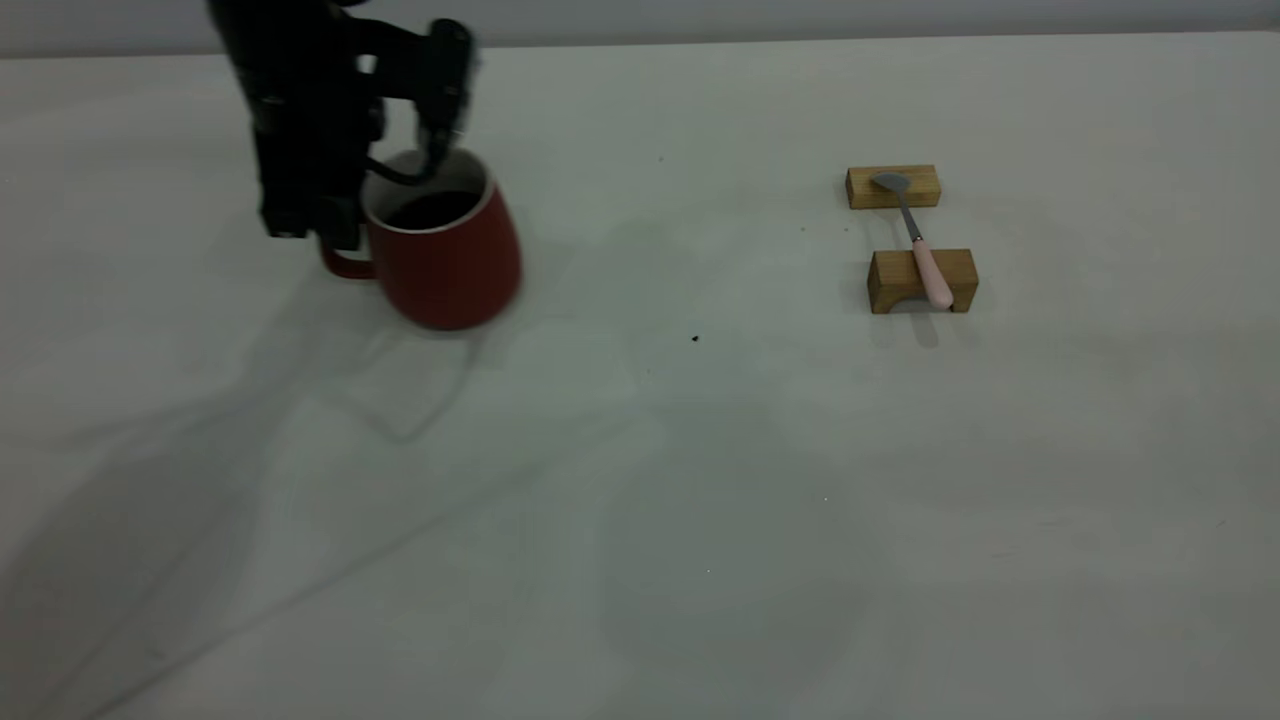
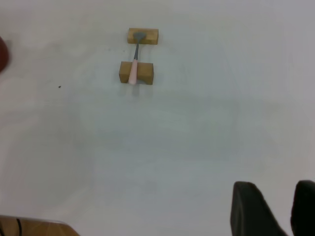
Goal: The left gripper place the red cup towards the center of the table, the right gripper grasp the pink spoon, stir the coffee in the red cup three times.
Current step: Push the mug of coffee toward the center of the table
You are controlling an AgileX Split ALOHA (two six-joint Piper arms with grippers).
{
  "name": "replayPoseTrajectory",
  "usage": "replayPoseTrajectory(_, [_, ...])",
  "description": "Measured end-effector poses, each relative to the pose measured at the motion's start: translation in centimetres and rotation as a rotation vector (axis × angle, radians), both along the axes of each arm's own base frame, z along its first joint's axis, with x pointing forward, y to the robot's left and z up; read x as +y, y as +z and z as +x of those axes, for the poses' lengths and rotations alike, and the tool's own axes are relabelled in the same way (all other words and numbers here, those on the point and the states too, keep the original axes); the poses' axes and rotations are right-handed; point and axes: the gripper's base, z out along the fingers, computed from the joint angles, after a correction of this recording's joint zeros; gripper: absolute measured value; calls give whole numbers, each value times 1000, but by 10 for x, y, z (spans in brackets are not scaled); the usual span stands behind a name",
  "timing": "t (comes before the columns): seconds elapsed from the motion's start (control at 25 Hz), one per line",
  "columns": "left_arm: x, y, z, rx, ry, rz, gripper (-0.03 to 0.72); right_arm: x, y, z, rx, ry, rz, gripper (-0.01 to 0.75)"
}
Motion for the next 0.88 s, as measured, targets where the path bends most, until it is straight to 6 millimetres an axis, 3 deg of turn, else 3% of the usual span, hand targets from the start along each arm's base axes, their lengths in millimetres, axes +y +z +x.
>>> replayPoseTrajectory(0.36, [-49, 0, -13, -41, -69, -30, 237, 0, 0, 0, 0, 0, 0, 239])
replayPoseTrajectory(0.6, [-59, -5, -16, -42, -56, -34, 270, 0, 0, 0, 0, 0, 0, 239])
replayPoseTrajectory(0.76, [-59, -4, -16, -25, -34, -29, 437, 0, 0, 0, 0, 0, 0, 239])
replayPoseTrajectory(0.88, [-64, 8, -10, -11, 24, -19, 627, 0, 0, 0, 0, 0, 0, 239])
